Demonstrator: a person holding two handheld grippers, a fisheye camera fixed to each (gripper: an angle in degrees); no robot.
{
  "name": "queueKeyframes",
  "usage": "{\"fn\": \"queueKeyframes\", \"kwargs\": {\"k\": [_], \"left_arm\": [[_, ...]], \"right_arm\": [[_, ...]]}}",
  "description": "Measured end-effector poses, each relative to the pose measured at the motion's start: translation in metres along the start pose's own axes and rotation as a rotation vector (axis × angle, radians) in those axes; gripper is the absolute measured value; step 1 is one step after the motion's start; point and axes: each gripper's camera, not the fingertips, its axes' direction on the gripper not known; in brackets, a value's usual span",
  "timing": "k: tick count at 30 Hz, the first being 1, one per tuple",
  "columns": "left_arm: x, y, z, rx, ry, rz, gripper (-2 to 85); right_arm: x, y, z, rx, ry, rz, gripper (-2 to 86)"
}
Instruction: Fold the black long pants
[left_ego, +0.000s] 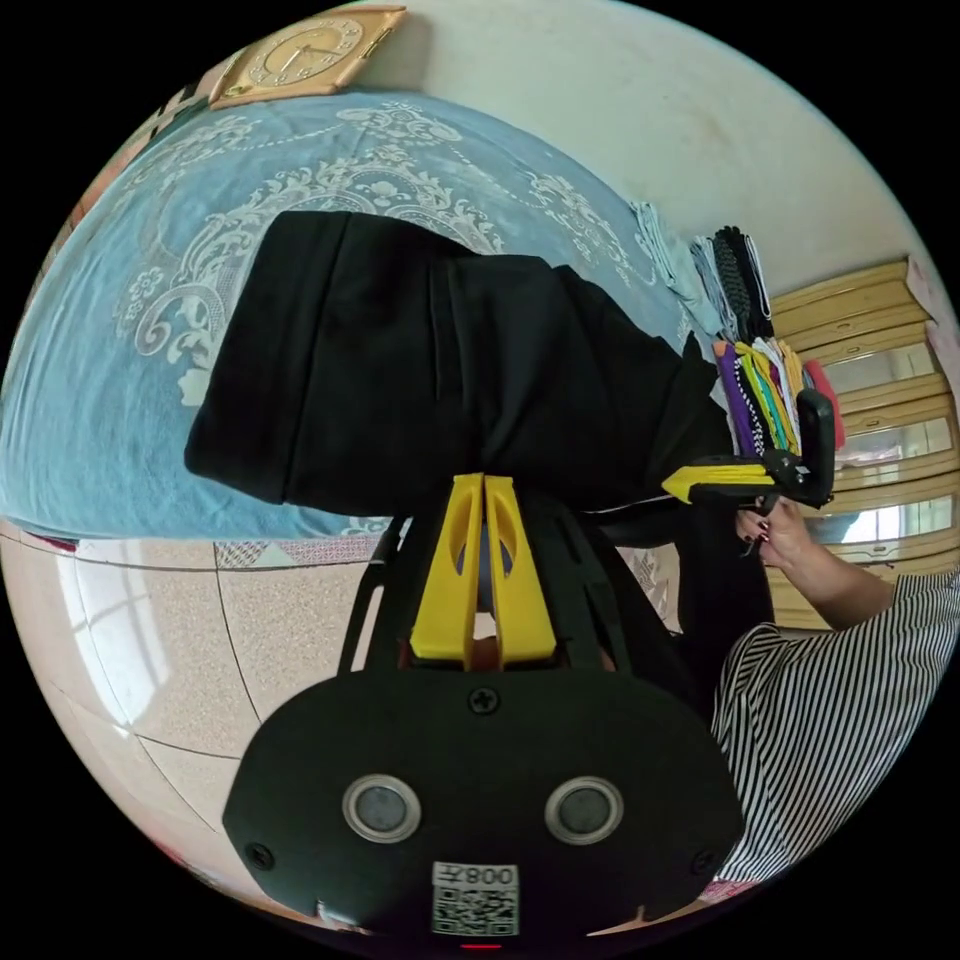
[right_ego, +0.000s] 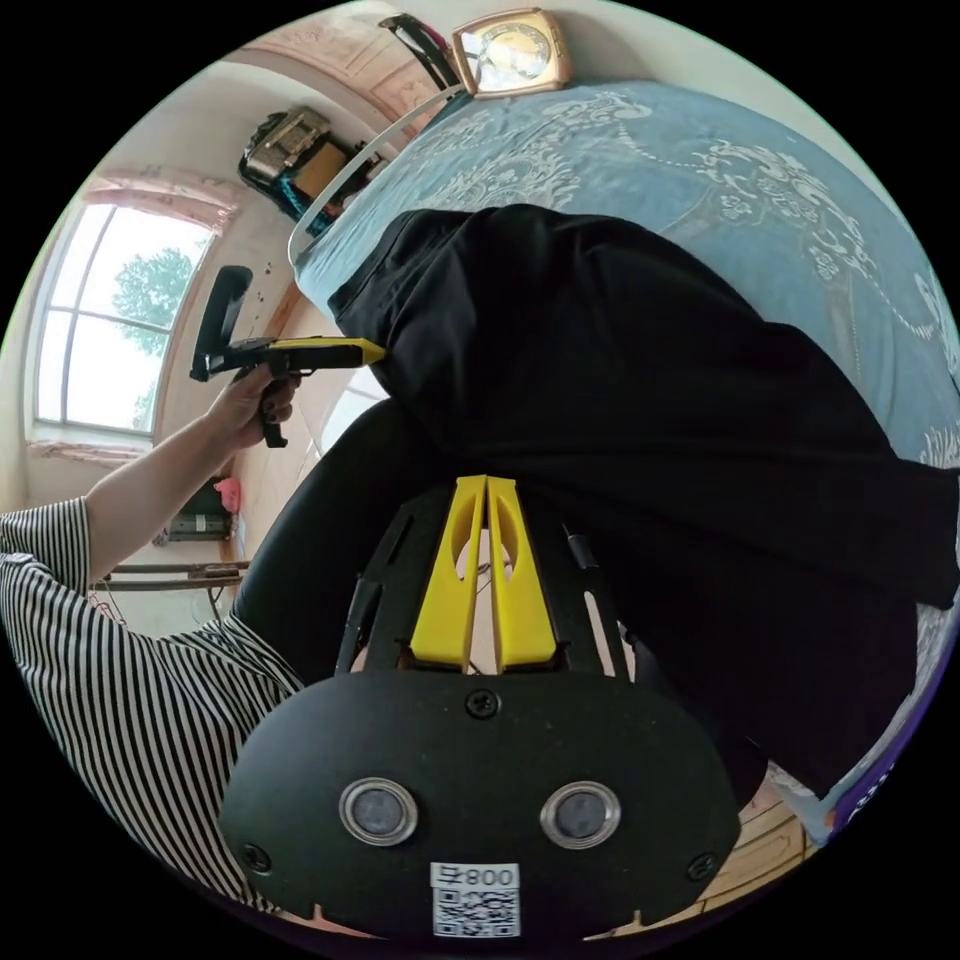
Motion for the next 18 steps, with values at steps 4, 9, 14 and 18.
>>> {"fn": "queueKeyframes", "kwargs": {"k": [4, 9, 14, 18], "left_arm": [[0.053, -0.01, -0.011, 0.086, -0.004, 0.064, 0.1], [0.122, -0.033, 0.009, 0.047, 0.033, 0.165, 0.1], [0.165, -0.056, 0.047, -0.106, 0.024, 0.162, 0.2], [0.194, -0.072, 0.045, -0.112, 0.075, 0.136, 0.4]], "right_arm": [[0.037, 0.005, 0.008, 0.058, 0.028, 0.096, 0.2], [0.074, 0.005, 0.041, 0.029, 0.06, 0.173, 0.2], [0.093, 0.011, 0.067, 0.065, 0.048, 0.171, 0.2], [0.108, 0.011, 0.082, 0.063, 0.019, 0.174, 0.2]]}}
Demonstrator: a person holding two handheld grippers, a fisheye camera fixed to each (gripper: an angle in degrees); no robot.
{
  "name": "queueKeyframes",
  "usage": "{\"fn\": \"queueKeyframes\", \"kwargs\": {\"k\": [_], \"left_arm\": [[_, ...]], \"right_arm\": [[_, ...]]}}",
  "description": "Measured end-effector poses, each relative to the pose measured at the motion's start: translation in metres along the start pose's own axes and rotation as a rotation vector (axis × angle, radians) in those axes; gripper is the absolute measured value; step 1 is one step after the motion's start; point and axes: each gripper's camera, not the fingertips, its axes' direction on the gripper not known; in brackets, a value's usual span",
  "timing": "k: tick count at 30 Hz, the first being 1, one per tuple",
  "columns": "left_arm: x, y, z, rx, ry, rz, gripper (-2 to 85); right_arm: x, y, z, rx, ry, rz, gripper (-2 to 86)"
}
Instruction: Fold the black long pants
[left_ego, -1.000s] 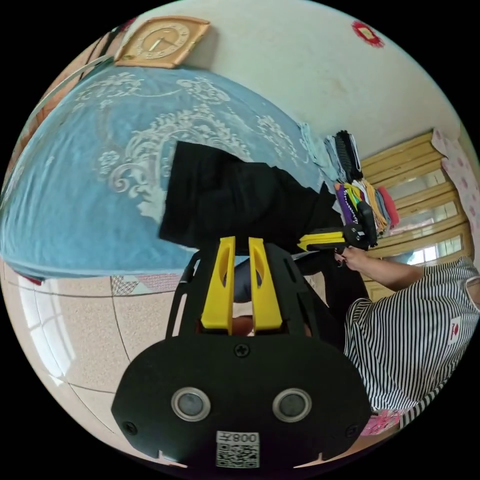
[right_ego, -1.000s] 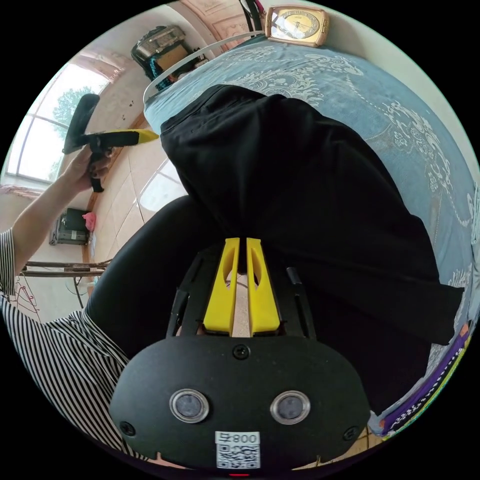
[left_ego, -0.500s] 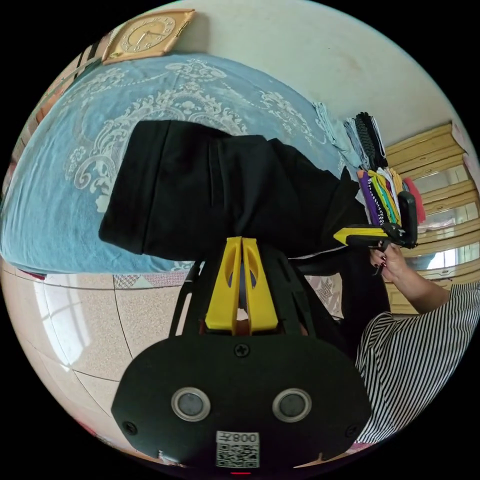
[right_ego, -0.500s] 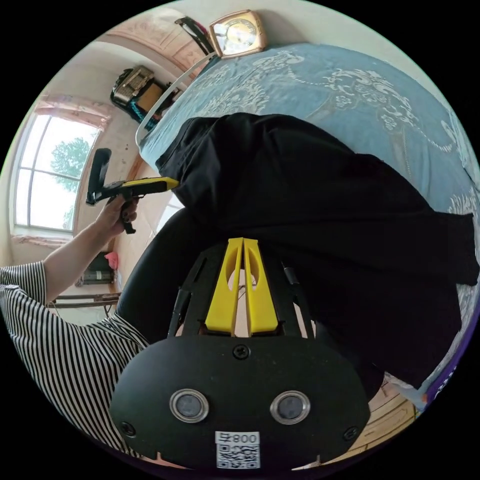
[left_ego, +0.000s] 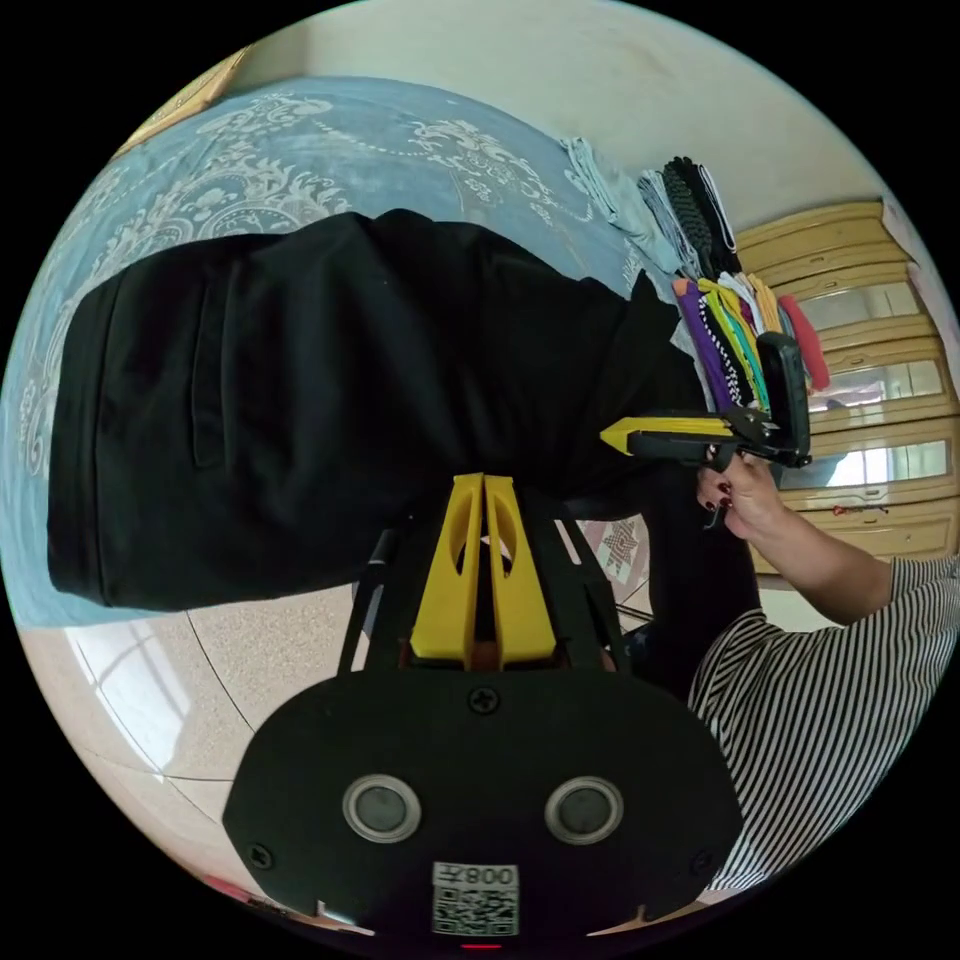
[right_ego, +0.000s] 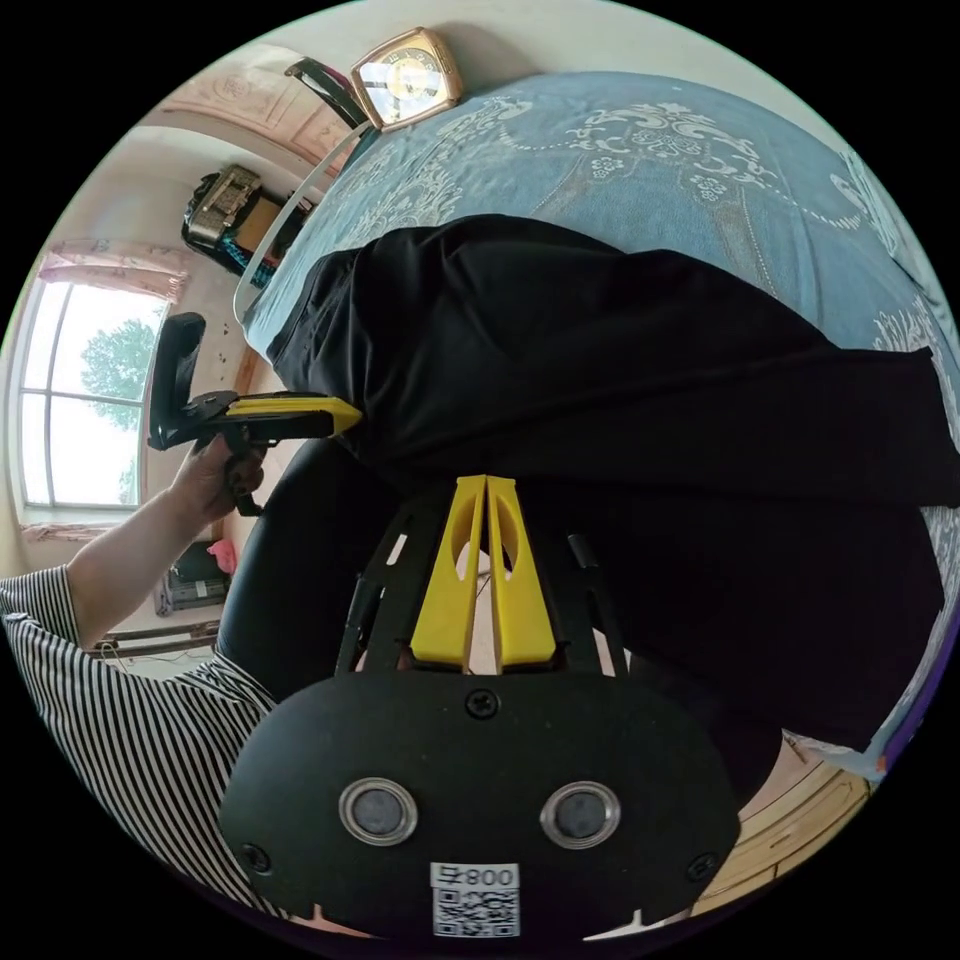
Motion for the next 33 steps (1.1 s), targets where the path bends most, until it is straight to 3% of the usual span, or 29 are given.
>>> {"fn": "queueKeyframes", "kwargs": {"k": [10, 22, 33], "left_arm": [[0.157, -0.083, 0.012, -0.01, 0.009, 0.274, 4.3], [0.295, -0.161, 0.045, -0.145, -0.176, 0.403, 5.1], [0.387, -0.19, 0.026, -0.147, -0.203, 0.407, 2.5]], "right_arm": [[0.108, -0.001, -0.032, 0.19, 0.065, 0.235, 2.6], [0.214, -0.057, 0.0, 0.125, 0.12, 0.459, 7.4], [0.241, -0.062, 0.049, 0.078, 0.171, 0.461, 1.7]]}}
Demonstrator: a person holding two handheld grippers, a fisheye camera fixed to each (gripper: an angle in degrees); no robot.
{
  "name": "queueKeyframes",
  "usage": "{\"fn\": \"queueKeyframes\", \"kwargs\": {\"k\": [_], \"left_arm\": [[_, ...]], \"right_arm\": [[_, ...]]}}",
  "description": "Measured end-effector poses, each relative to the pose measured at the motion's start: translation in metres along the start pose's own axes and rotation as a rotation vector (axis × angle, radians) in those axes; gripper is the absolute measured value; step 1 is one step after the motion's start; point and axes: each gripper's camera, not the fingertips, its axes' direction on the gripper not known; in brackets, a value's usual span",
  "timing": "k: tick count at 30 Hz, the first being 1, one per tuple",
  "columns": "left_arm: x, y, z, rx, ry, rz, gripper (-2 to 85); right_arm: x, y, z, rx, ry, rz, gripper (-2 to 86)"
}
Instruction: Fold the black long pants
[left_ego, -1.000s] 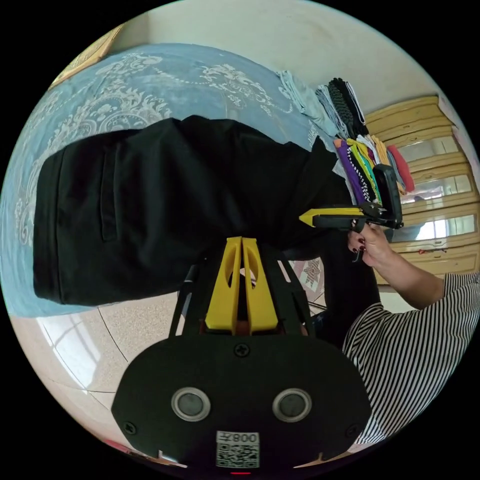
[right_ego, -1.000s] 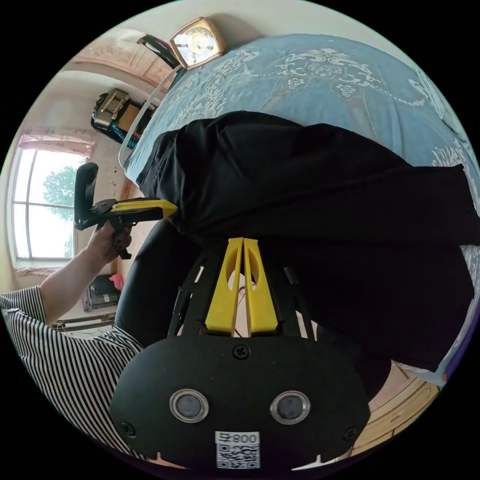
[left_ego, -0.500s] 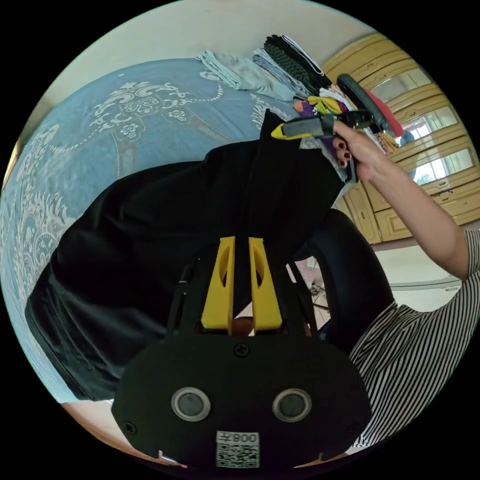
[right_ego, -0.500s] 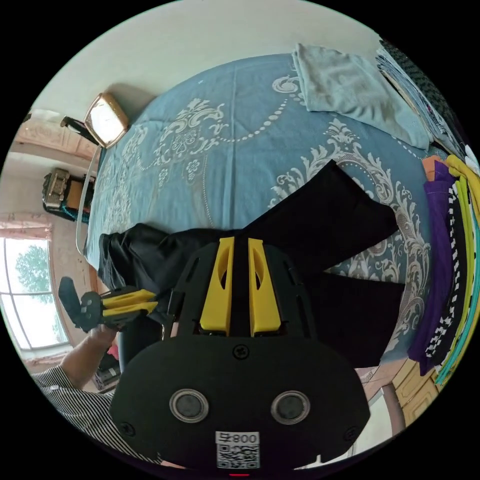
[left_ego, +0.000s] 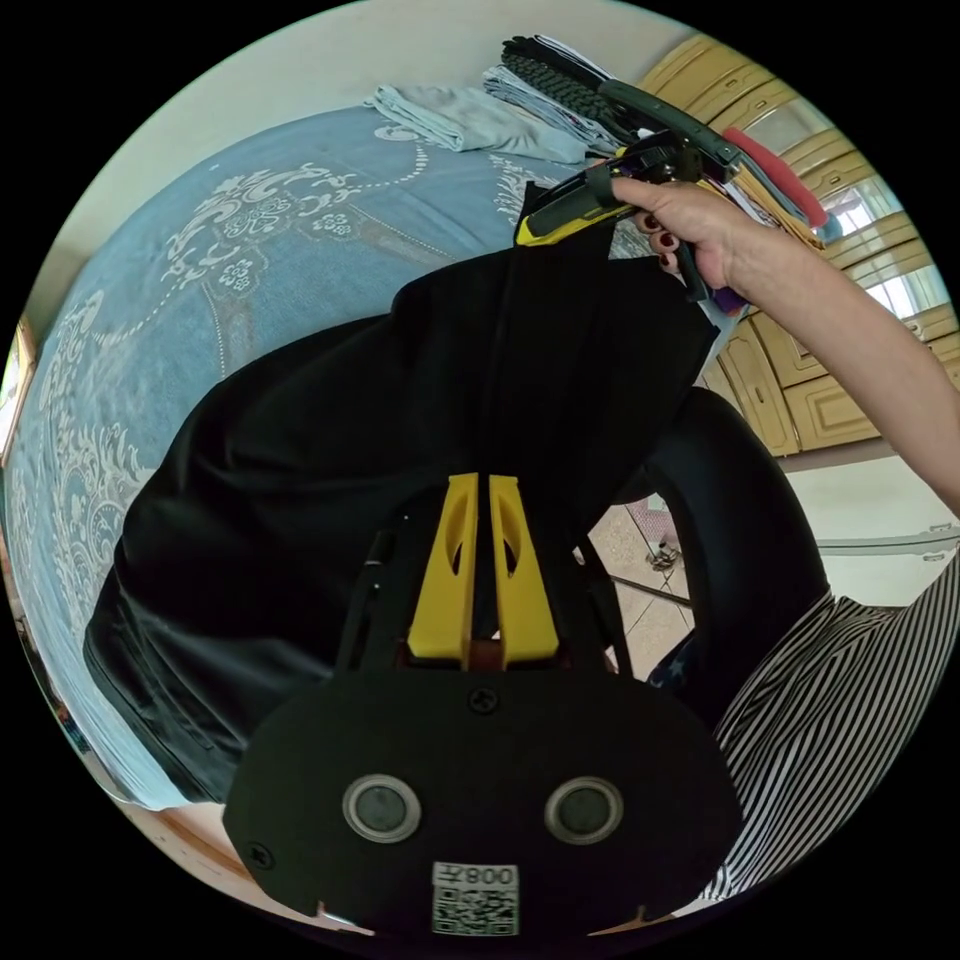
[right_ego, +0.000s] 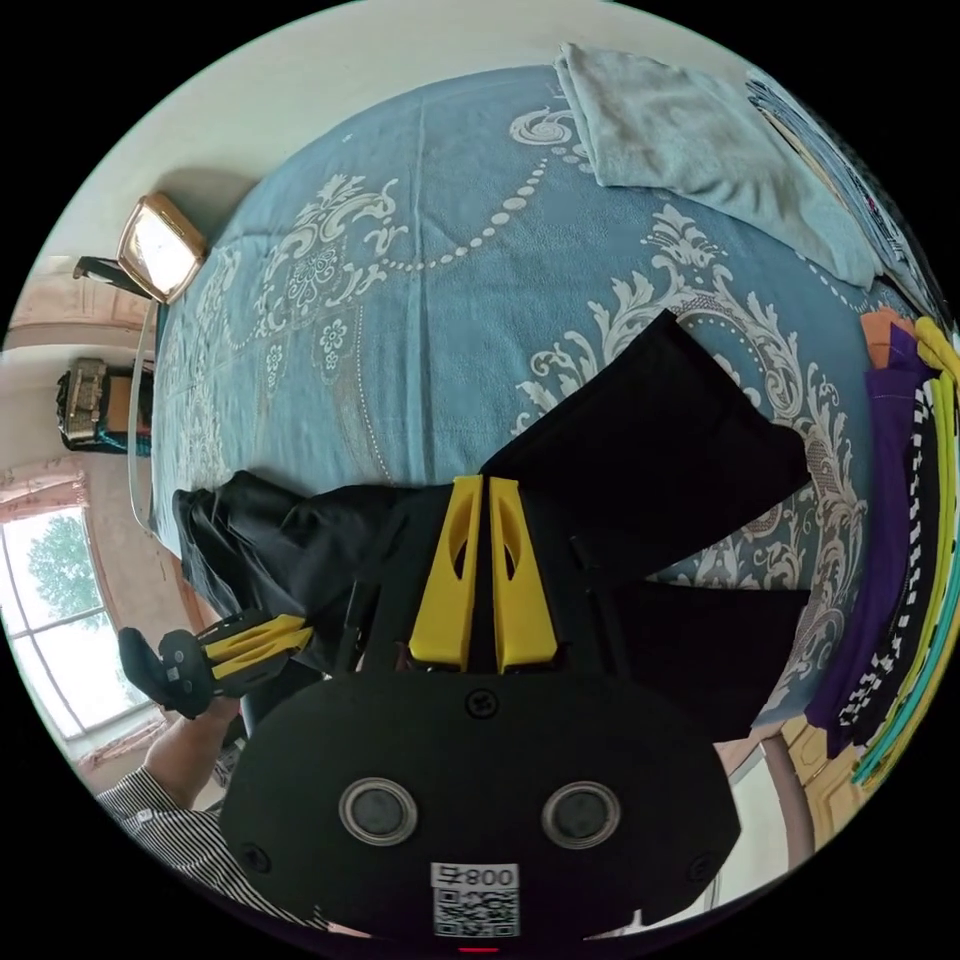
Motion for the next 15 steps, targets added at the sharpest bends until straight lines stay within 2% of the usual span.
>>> {"fn": "queueKeyframes", "kwargs": {"k": [6, 10, 15], "left_arm": [[0.044, -0.02, -0.045, 0.071, -0.019, 0.029, 1.9], [0.078, -0.031, -0.075, 0.114, -0.027, 0.087, 1.7], [0.122, -0.047, -0.094, 0.088, -0.058, 0.187, 1.6]], "right_arm": [[0.027, 0.022, 0.003, 0.072, -0.135, 0.002, 0.4], [0.061, 0.059, -0.009, 0.188, -0.332, 0.017, 0.2], [0.1, 0.111, -0.003, 0.252, -0.483, 0.037, 0.1]]}}
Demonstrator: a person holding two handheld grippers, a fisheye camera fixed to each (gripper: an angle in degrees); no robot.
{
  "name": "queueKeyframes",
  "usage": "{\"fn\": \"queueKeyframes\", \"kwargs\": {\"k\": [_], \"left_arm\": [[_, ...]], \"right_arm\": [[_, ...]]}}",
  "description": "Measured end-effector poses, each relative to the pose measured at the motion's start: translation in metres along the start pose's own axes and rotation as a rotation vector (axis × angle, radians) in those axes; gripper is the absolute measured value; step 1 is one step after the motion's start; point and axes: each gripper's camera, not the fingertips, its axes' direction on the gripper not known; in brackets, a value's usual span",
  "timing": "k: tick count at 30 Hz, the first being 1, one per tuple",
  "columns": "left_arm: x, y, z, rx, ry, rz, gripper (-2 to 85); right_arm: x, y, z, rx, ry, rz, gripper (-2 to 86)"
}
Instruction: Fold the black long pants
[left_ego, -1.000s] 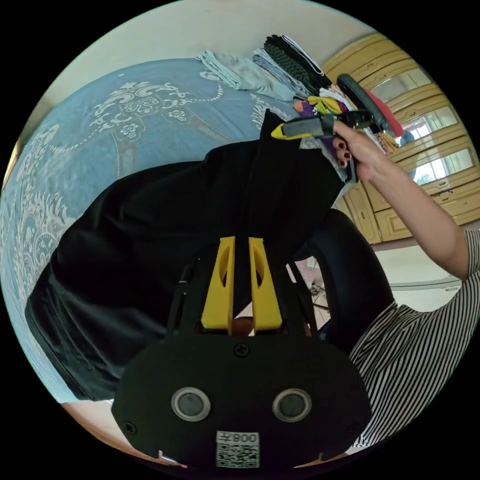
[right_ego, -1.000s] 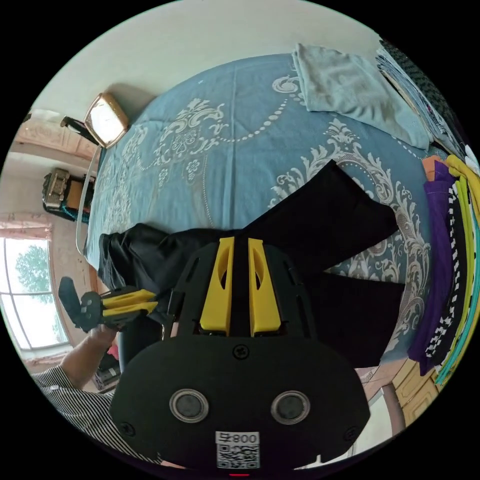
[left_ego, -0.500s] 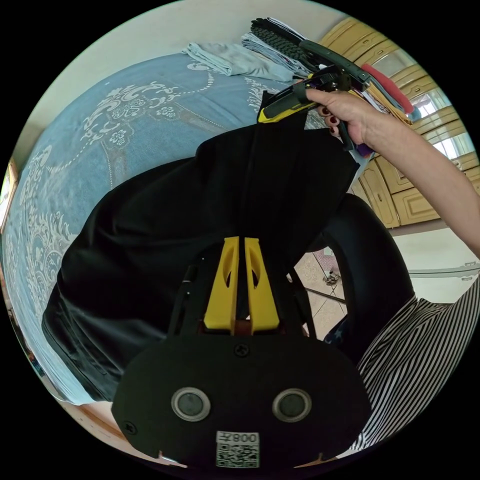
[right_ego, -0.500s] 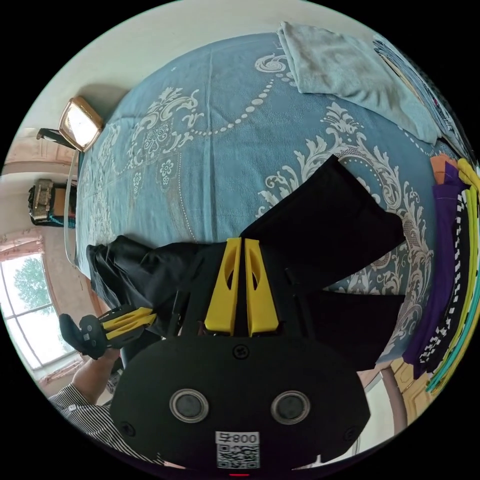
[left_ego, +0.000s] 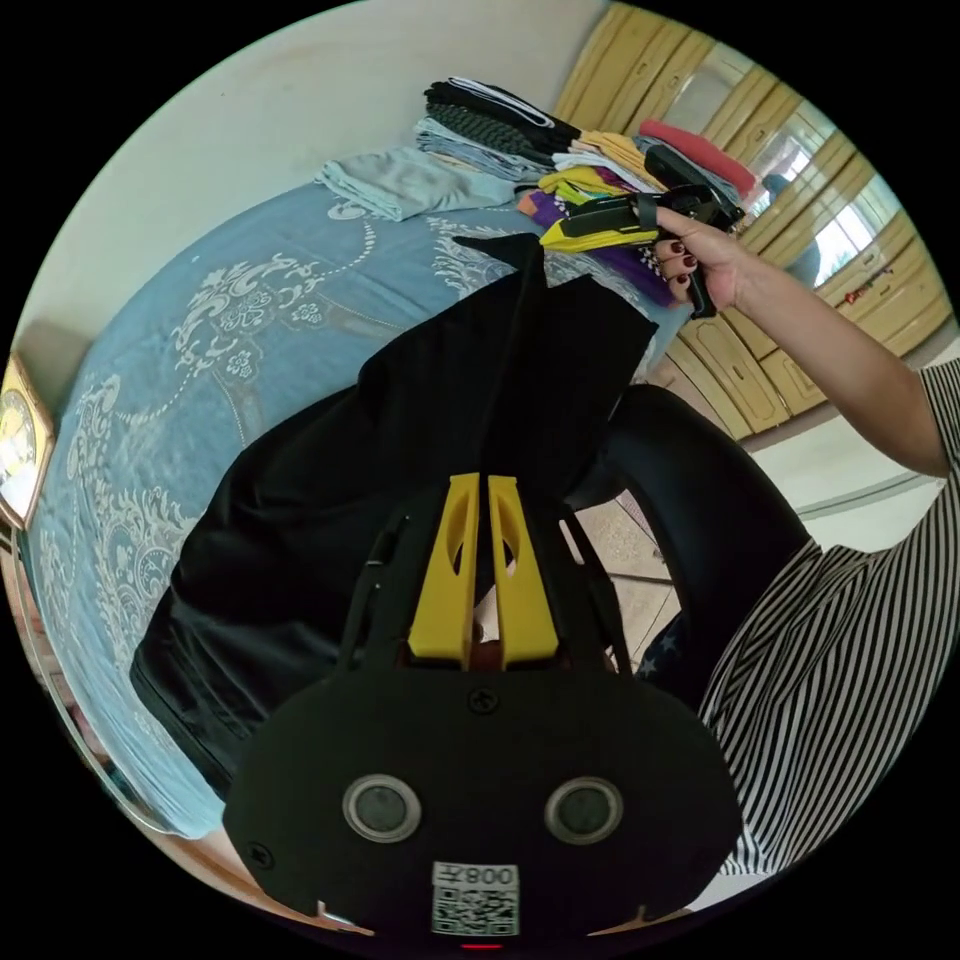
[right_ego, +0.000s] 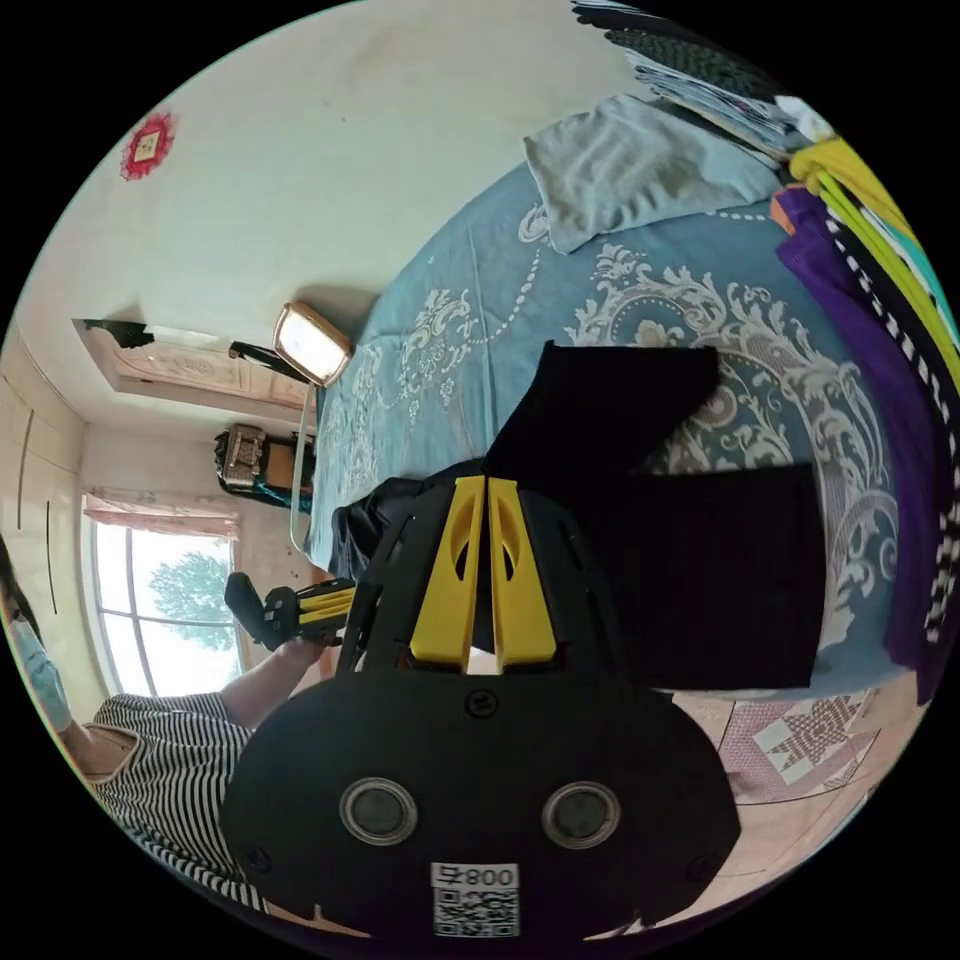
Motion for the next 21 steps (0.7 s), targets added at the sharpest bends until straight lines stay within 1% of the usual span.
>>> {"fn": "queueKeyframes", "kwargs": {"k": [4, 7, 13, 15, 17, 18, 19, 21], "left_arm": [[0.036, -0.023, -0.004, -0.077, -0.051, 0.088, 1.5], [0.057, -0.037, -0.003, -0.143, -0.089, 0.14, 1.4], [0.082, -0.063, -0.005, -0.219, -0.111, 0.155, 1.4], [0.088, -0.071, -0.006, -0.237, -0.118, 0.151, 1.4], [0.093, -0.079, -0.007, -0.255, -0.129, 0.151, 1.4], [0.096, -0.084, -0.007, -0.267, -0.135, 0.15, 1.4], [0.099, -0.089, -0.007, -0.275, -0.138, 0.146, 1.3], [0.102, -0.095, -0.009, -0.285, -0.142, 0.143, 1.3]], "right_arm": [[0.032, 0.044, 0.001, -0.012, -0.01, 0.052, 0.1], [0.053, 0.071, 0.002, 0.018, -0.049, 0.097, 0.1], [0.065, 0.101, 0.013, 0.03, -0.044, 0.108, 0.9], [0.053, 0.103, 0.019, 0.041, 0.022, 0.073, 1.7], [0.023, 0.098, 0.033, 0.036, 0.173, -0.017, 4.2], [0.013, 0.096, 0.038, 0.031, 0.212, -0.047, 5.2], [-0.006, 0.091, 0.051, 0.015, 0.285, -0.107, 7.3], [-0.032, 0.082, 0.075, -0.034, 0.364, -0.201, 7.9]]}}
